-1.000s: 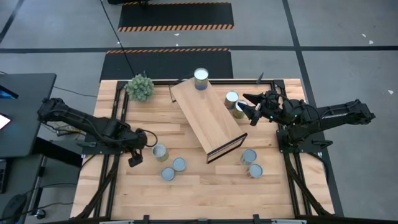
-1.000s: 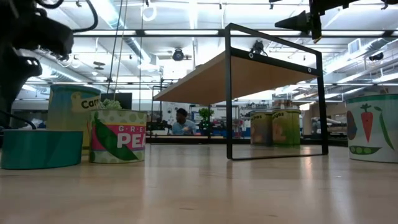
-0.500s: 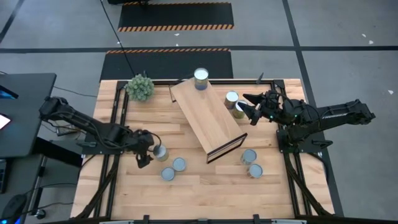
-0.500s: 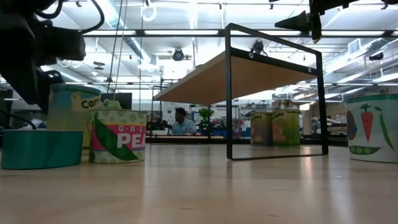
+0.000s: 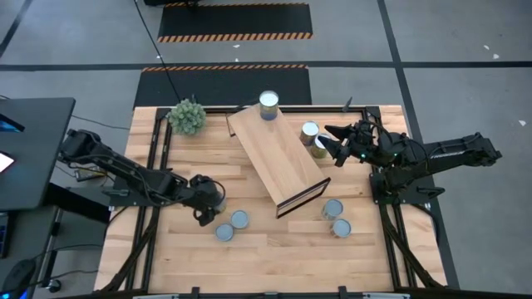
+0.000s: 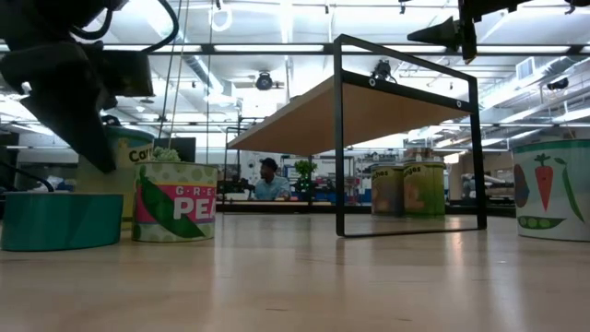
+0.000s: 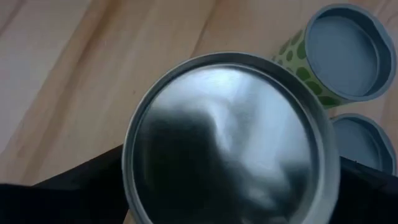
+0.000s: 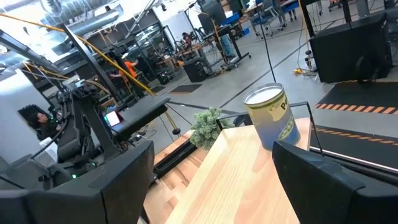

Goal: Pick and place cans onto a shelf
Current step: Put the canned carrots on the shelf

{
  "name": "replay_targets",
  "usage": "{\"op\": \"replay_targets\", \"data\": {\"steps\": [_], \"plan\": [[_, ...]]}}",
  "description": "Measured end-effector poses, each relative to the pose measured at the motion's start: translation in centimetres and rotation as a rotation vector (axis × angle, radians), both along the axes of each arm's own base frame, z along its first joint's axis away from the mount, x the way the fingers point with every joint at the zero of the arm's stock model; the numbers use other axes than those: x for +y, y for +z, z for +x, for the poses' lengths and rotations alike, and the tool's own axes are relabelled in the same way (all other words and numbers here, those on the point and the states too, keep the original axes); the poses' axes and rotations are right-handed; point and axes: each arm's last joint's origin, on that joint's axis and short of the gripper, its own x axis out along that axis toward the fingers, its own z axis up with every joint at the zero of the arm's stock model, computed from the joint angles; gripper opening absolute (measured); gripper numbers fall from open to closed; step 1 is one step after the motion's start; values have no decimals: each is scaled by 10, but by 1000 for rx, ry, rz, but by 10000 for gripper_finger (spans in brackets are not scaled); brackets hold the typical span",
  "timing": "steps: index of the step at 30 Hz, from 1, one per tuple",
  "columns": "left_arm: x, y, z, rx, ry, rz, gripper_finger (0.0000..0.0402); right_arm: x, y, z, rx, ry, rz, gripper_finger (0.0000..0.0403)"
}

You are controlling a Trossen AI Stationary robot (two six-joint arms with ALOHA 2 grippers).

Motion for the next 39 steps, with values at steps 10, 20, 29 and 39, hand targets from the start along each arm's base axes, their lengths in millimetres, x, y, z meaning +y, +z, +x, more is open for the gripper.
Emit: {"op": "replay_targets", "data": {"steps": [10, 20, 29, 39], "plan": [[0, -1, 1, -8, 13, 15, 359, 0, -1, 0, 7, 0, -1, 334], [12, 1, 5, -12, 107, -5, 307, 0, -1, 0, 7, 0, -1, 334], [47, 41, 22, 40, 137, 90, 309, 0, -1, 0, 8, 0, -2, 334], [118, 115, 31, 25, 229, 150, 312, 0, -1, 0, 9, 0, -4, 334]]}}
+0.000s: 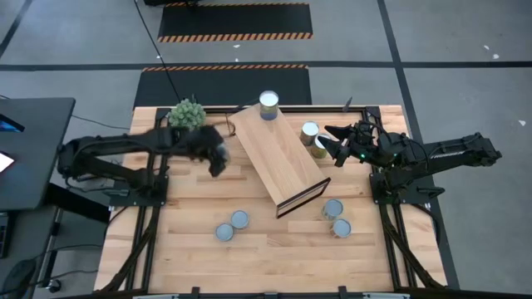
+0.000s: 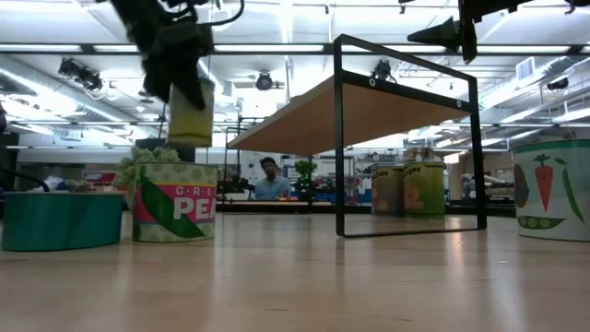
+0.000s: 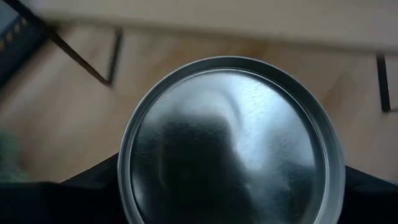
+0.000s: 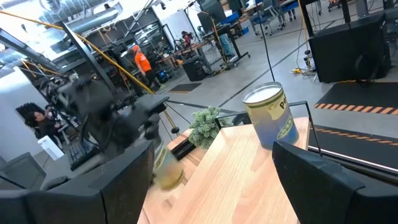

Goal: Pick and place cans onto a shelf
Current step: Put the canned carrots on the shelf

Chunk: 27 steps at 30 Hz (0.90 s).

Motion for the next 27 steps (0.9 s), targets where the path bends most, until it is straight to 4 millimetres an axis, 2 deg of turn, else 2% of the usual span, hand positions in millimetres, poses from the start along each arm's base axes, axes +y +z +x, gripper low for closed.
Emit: {"op": "replay_targets", "data": {"steps": [5, 14, 17, 21, 27], "plan": [[34, 36, 8, -57, 20, 76, 312, 0, 0, 0, 0, 0, -1, 334], [97, 65, 52, -27, 9, 73, 313, 0, 0, 0, 0, 0, -6, 334], [111, 66, 70, 1, -21, 79, 313, 0, 1, 0, -2, 0, -6, 334], [124, 57, 90, 71, -48, 60, 313, 0, 1, 0, -3, 0, -6, 334], [136, 44, 104, 132, -78, 52, 313, 0, 1, 0, -3, -1, -6, 334]]}}
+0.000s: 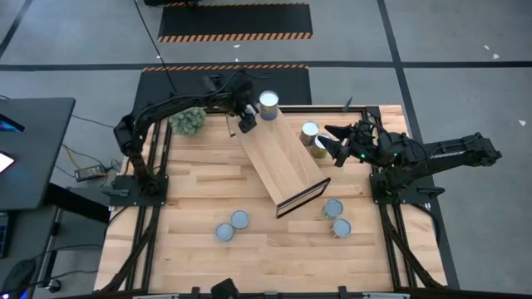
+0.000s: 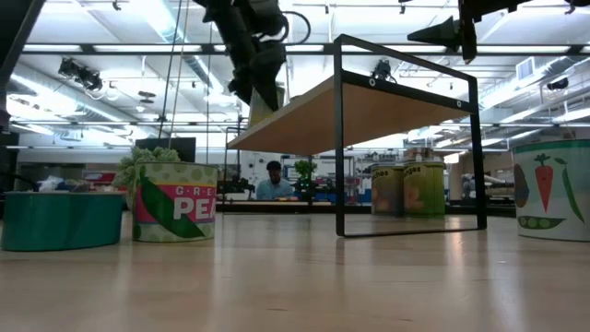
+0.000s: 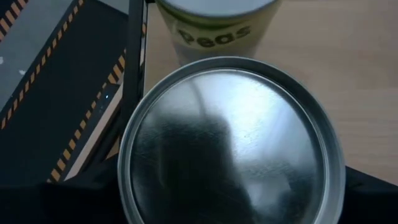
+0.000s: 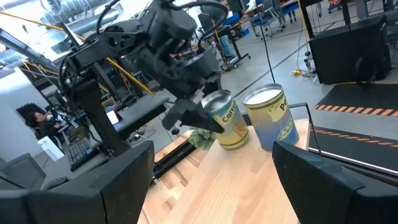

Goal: Pick and place cans onto a shelf
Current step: Put the canned carrots on the shelf

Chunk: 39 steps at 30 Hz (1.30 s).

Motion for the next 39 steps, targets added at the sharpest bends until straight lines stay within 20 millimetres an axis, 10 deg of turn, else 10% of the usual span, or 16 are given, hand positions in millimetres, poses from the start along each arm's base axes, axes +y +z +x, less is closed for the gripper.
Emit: {"op": "replay_targets", "data": {"steps": [39], "plan": [[-4, 17, -15, -8, -20, 44, 398, 0, 0, 0, -2, 11, 2, 334]]}}
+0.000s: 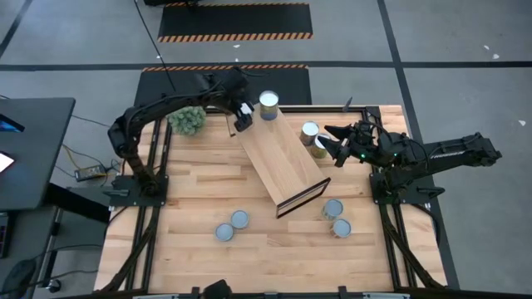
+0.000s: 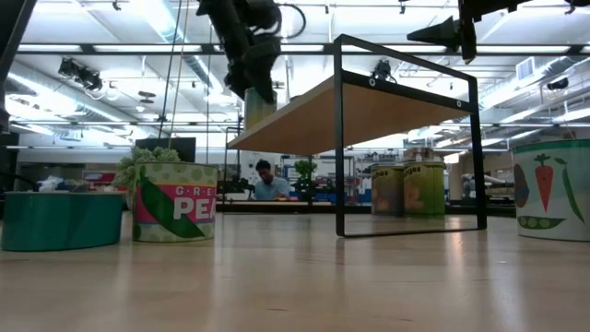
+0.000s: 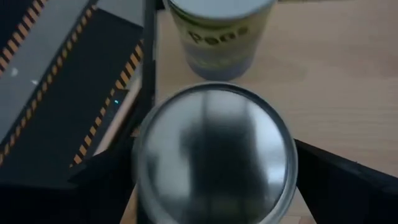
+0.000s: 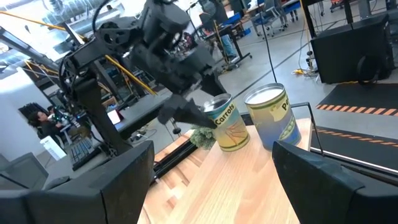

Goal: Pick and place cans onto a shelf
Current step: Put the canned carrots on the shelf, then put the canned oranges on the shelf

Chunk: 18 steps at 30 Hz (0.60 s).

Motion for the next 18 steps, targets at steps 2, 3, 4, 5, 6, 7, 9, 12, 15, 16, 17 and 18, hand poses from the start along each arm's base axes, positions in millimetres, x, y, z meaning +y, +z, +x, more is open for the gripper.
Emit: {"op": "replay_targets", "data": {"steps": [2, 3, 4, 5, 6, 7, 9, 12, 15, 16, 17, 18], "plan": [[-2, 7, -4, -21, 4, 22, 398, 0, 0, 0, 0, 6, 4, 334], [-3, 11, -6, -26, 5, 33, 398, -1, -1, 0, 2, 12, 11, 334], [-5, 14, -8, -28, 0, 48, 398, -2, -1, 0, 14, 12, 21, 334], [-7, 18, -10, -33, -3, 64, 398, -5, 0, 1, 39, 6, 26, 333], [-9, 22, -13, -40, -3, 75, 398, -8, 3, 2, 76, -6, 24, 332], [-10, 27, -16, -51, -2, 85, 398, -10, 5, 2, 127, -19, 20, 331], [-15, 36, -21, -87, 0, 101, 398, -18, 8, 4, 245, -53, 2, 329], [-24, 48, -28, -124, -5, 115, 398, -31, 2, 6, 437, -69, 7, 329], [-31, 58, -35, -164, 1, 122, 398, -42, -8, 6, 560, -47, 37, 334], [-33, 61, -37, -174, 3, 124, 398, -45, -12, 6, 601, -36, 47, 338], [-34, 63, -39, -181, 3, 127, 398, -48, -15, 6, 633, -25, 57, 343], [-35, 65, -41, -189, 5, 129, 398, -51, -18, 7, 656, -18, 66, 349]]}}
